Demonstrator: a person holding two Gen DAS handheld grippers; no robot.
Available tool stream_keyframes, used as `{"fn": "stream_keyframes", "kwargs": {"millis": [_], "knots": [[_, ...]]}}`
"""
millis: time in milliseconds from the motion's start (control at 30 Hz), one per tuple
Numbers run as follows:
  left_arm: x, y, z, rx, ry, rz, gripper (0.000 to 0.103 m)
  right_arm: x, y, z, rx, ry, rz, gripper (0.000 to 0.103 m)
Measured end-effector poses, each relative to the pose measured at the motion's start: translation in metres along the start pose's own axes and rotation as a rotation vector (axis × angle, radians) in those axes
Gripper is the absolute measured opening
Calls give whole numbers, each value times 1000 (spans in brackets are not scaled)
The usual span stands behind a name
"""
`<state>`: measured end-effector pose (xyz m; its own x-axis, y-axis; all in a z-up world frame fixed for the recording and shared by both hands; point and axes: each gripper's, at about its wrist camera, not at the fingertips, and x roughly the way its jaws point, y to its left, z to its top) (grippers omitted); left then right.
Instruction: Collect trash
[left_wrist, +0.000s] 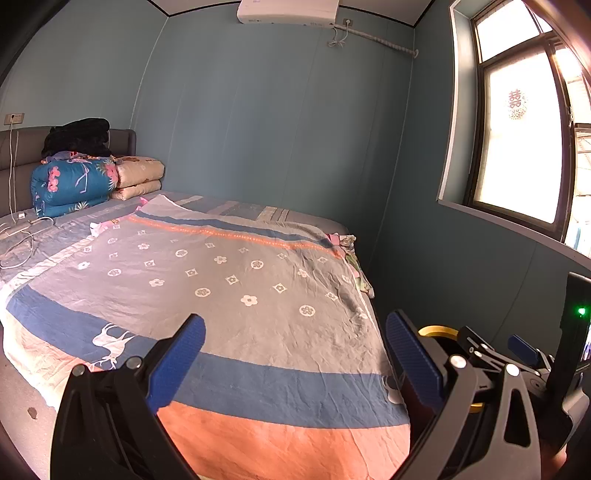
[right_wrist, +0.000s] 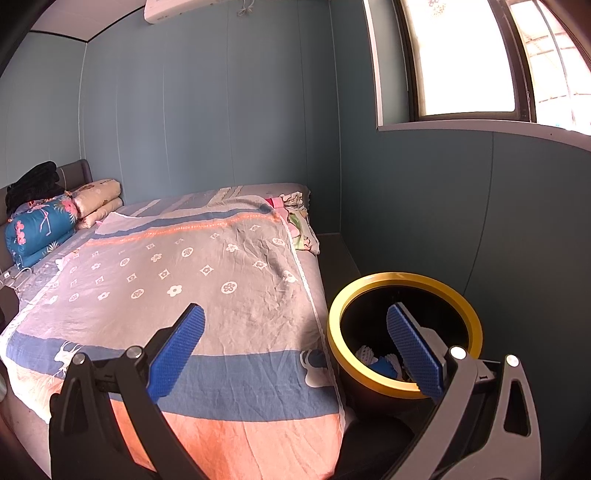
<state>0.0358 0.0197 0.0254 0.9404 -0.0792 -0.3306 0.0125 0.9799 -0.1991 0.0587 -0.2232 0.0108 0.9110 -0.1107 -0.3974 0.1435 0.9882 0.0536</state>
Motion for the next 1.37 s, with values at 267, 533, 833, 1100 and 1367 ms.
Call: {"fn": "stream_keyframes", "kwargs": {"millis": [267,533,833,1100,1367], "knots": [[3,1,0,1,5,-4,95,0,-2,2,1,1,1,95],[5,1,0,1,12,-8,95,1,-2,0,3,7,-2,95],[7,1,-3,4,19,-21,95,1,-3,-4,6,15,0,95],[9,-1,-3,8,25,-10,95,2,-4,-4,5,21,1,95],[12,0,-3,8,37,-18,95,2,-2,-5,5,21,-1,95]]}}
